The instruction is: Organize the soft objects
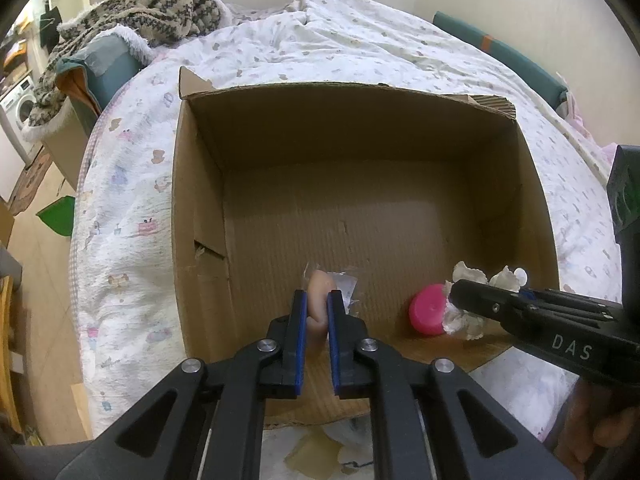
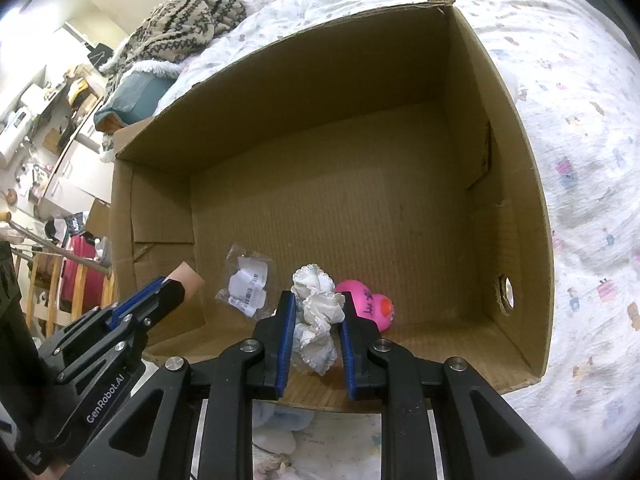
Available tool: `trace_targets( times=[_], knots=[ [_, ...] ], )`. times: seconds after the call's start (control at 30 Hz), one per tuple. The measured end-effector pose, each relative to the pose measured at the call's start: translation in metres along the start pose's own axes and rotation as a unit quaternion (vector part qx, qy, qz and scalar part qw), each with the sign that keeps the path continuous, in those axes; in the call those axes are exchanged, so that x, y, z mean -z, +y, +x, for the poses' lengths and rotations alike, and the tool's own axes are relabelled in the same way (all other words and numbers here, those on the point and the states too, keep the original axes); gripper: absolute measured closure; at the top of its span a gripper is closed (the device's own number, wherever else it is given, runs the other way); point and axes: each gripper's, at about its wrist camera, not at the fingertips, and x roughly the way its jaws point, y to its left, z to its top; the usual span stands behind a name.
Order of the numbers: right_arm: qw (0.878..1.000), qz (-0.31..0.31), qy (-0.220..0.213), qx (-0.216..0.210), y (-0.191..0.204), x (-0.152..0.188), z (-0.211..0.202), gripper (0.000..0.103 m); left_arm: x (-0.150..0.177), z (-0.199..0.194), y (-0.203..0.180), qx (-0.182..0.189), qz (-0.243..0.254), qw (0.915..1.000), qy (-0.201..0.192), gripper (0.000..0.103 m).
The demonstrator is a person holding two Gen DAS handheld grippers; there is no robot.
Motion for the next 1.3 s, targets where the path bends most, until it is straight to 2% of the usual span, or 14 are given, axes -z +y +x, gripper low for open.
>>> trace_targets(
  times=[0.23,0.33,0.4,0.47,0.53,0.57,0.6,0.63,0.67,1.3],
  knots=[
    [1.0,0.004,-0.006,-0.007,-0.001,0.0,-0.003,0.074,0.001,0.0,-0.001,-0.001,0.001,1.0,0.0,0.089],
    [1.0,0.004,-0.008,-0.007,-0.001,-0.001,-0.004,0.074,0.002,-0.002,0.0,0.004,-0.006,1.0,-0.002,0.075],
    [1.0,0.0,-0.011,-0.005,-0.001,-0.001,-0.006,0.074,0.002,-0.005,0.0,-0.001,-0.006,0.9999,-0.008,0.059],
    [1.0,-0.003,-0.016,-0.002,0.0,-0.001,-0.008,0.074,0.002,-0.008,0.0,-0.009,-0.005,0.9998,-0.017,0.049],
    [1.0,-0.003,-0.017,-0.001,-0.001,-0.001,-0.008,0.072,0.002,-0.01,0.0,-0.011,-0.004,0.9997,-0.023,0.045],
    [1.0,-0.001,-0.017,0.0,-0.001,-0.002,-0.009,0.06,0.002,-0.01,0.0,-0.011,-0.004,0.9997,-0.023,0.042],
    [1.0,0.003,-0.018,0.002,-0.003,-0.002,-0.009,0.033,0.002,-0.01,0.0,-0.012,-0.004,0.9997,-0.022,0.041],
    [1.0,0.01,-0.021,0.006,-0.004,-0.003,-0.011,0.023,0.002,-0.01,-0.001,-0.015,-0.004,0.9997,-0.021,0.041],
    [0.999,0.018,-0.026,0.011,-0.007,-0.003,-0.012,0.019,0.002,-0.009,-0.001,-0.017,-0.004,0.9997,-0.019,0.041],
    [0.998,0.039,-0.046,0.01,-0.015,-0.004,-0.026,0.019,0.005,-0.027,0.012,-0.02,-0.026,0.9991,-0.027,0.04]
  ],
)
